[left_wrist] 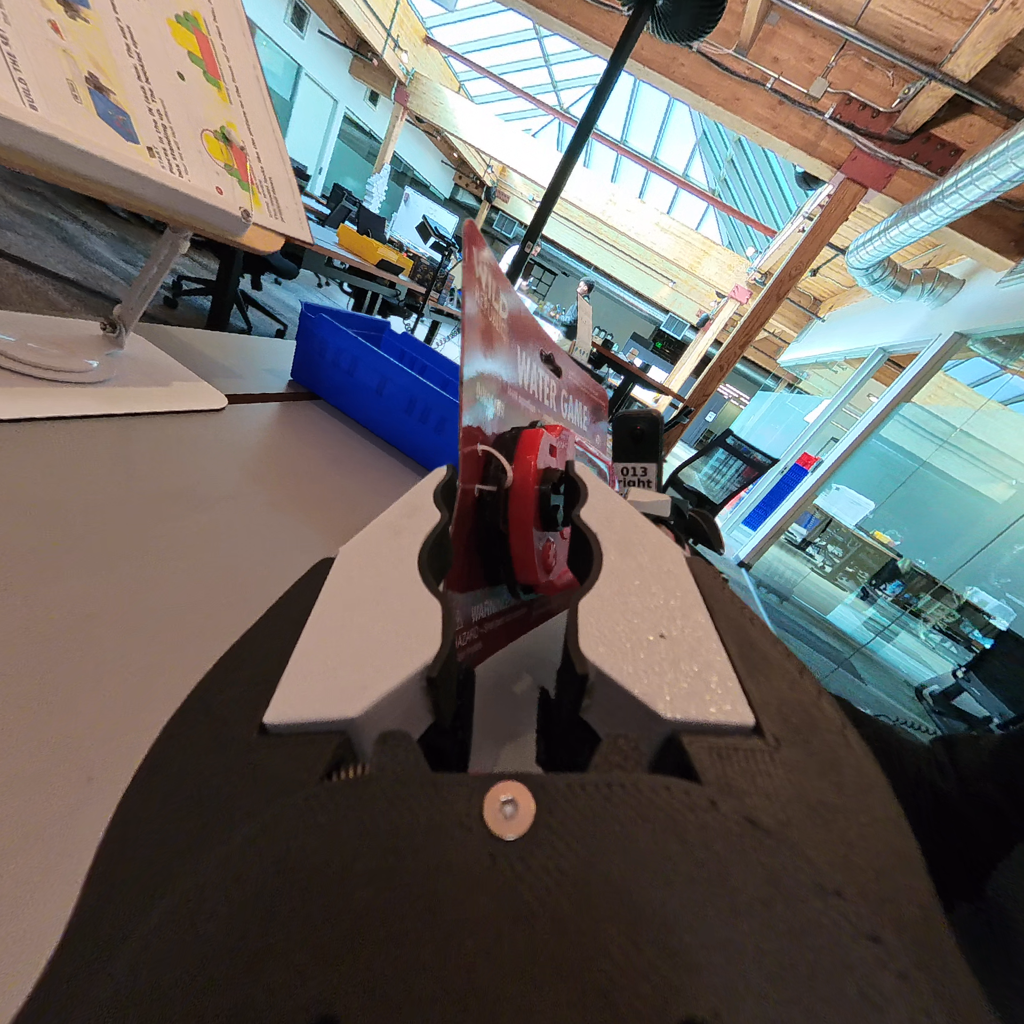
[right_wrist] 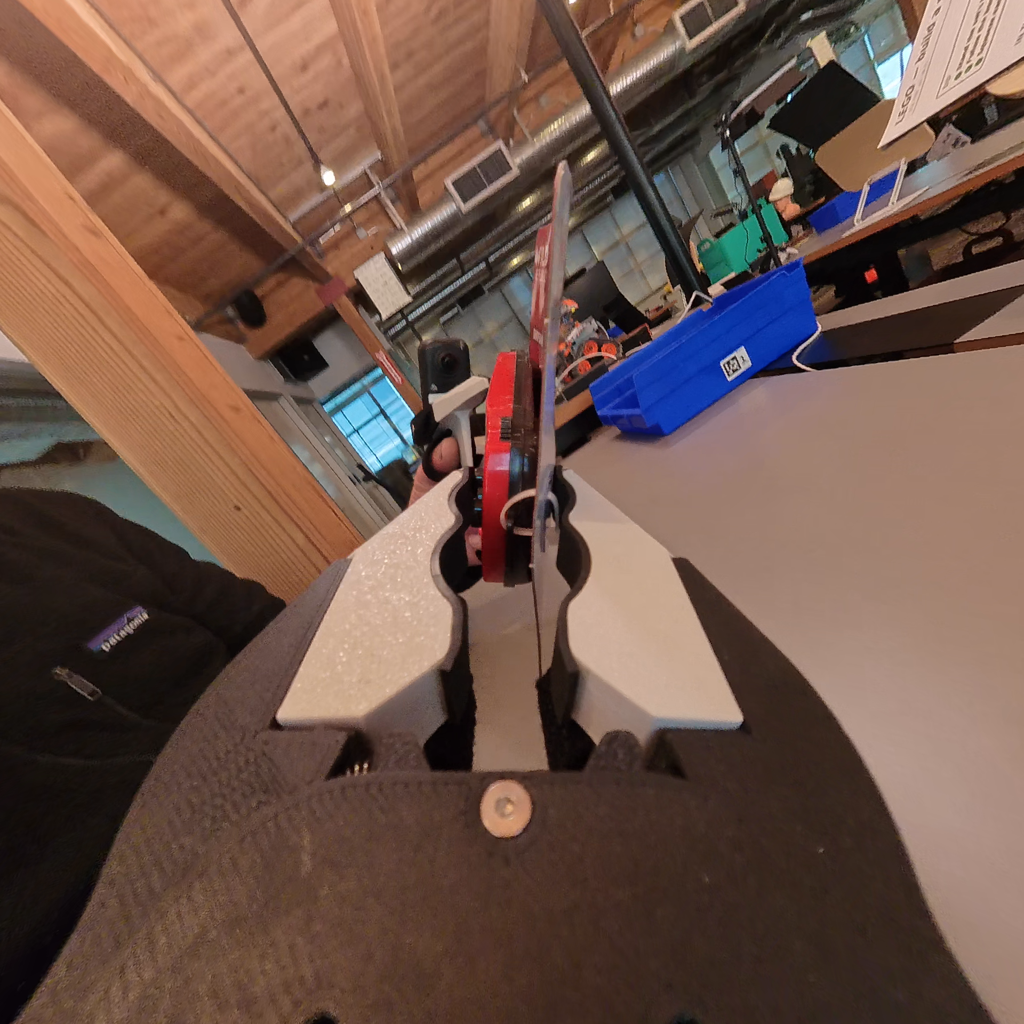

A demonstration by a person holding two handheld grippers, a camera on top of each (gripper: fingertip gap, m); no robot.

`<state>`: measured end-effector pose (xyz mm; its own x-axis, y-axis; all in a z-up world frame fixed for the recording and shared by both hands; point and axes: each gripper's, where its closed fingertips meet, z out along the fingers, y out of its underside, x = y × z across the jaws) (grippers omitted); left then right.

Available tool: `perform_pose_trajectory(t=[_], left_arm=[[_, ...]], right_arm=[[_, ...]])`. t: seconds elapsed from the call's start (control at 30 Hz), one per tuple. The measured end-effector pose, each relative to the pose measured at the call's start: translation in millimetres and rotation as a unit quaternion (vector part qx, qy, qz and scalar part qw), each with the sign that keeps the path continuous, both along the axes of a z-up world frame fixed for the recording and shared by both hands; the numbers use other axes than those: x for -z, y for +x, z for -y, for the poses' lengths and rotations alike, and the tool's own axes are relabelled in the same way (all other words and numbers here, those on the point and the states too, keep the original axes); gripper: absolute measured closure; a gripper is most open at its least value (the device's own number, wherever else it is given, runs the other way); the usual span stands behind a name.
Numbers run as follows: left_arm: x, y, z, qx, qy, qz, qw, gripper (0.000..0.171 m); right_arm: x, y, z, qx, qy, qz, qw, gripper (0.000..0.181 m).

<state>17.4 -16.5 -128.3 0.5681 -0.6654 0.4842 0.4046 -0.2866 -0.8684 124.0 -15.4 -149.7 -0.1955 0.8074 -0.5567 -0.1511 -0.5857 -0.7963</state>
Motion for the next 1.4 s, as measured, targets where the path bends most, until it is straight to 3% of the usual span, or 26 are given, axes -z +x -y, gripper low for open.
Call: perform_pose_trajectory(t=[0.1,0.27,0.43,0.93,1.4], left_arm=[[-18,-4,0,0.002,0.007,-0.018,1.000,0.136],[-65,1,-8,0.006,0.035,-0.106,0.994,0.136],[-85,13,-14,0.022,0.036,-0.163,0.986,0.136],[-71,5,-15,0.016,0.023,-0.095,0.995,0.136],[-70,5,-17,0.017,0.023,-0.095,0.995,0.136]], right_arm=[[-4,-8,6,0.008,-0.029,-0.032,0.999,0.156],[-16,-20,16,0.013,-0.067,-0.113,0.991,0.156],[-25,-19,17,0.022,-0.061,-0.143,0.988,0.156],[-26,-15,16,0.030,-0.037,-0.113,0.992,0.156],[-28,-14,16,0.021,-0.038,-0.114,0.993,0.156]])
